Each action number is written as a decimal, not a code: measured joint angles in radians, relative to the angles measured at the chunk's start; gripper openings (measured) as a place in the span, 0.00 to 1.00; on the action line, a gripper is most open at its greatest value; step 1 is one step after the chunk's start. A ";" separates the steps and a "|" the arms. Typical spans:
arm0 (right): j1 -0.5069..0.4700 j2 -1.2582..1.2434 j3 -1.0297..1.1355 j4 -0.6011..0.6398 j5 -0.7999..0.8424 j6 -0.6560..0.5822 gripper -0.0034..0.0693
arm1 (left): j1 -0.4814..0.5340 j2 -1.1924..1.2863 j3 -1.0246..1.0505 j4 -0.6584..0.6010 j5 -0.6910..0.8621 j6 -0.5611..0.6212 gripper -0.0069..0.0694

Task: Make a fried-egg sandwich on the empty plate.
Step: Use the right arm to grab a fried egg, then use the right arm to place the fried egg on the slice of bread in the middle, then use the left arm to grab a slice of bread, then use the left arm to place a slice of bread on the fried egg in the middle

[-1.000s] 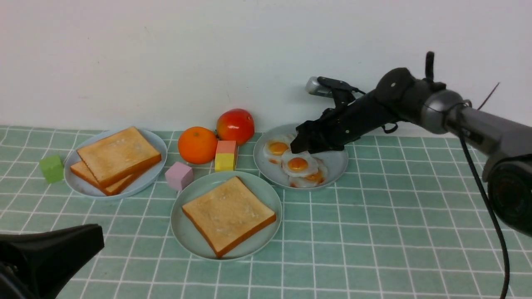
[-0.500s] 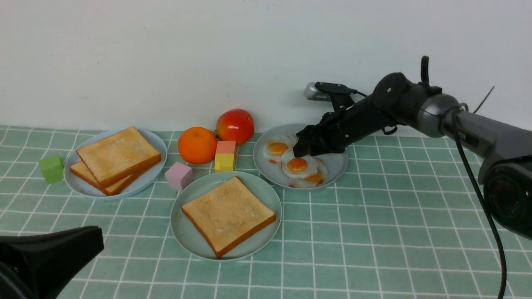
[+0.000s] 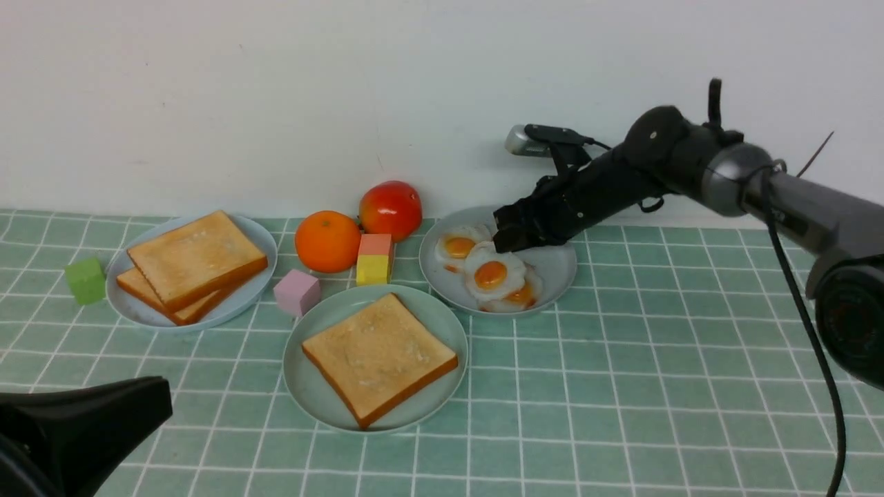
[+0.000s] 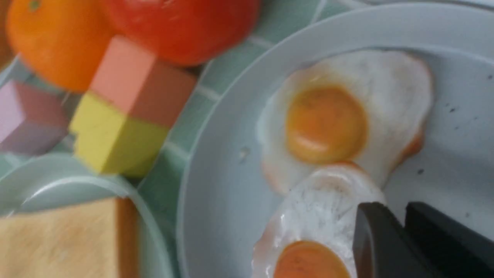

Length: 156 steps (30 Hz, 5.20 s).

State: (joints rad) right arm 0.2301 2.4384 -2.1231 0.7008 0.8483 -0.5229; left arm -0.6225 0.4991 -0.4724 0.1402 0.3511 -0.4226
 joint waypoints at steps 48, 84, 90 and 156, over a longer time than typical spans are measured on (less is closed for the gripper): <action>0.202 -0.330 0.369 0.052 0.051 0.103 0.61 | 0.000 0.034 -0.004 0.068 0.062 -0.063 0.11; 0.161 -1.871 1.065 -0.480 0.067 0.418 0.06 | 0.610 1.465 -0.996 -0.140 0.286 1.114 0.36; 0.161 -1.829 1.072 -0.480 0.098 0.441 0.07 | 0.610 1.539 -1.003 -0.061 0.215 1.124 0.53; 0.161 -1.757 1.078 -0.402 0.162 0.421 0.09 | 0.280 1.267 -0.930 0.004 0.460 0.707 0.16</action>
State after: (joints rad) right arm 0.3906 0.6814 -1.0446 0.2988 1.0098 -0.1021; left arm -0.3426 1.7663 -1.4020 0.1442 0.8109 0.2842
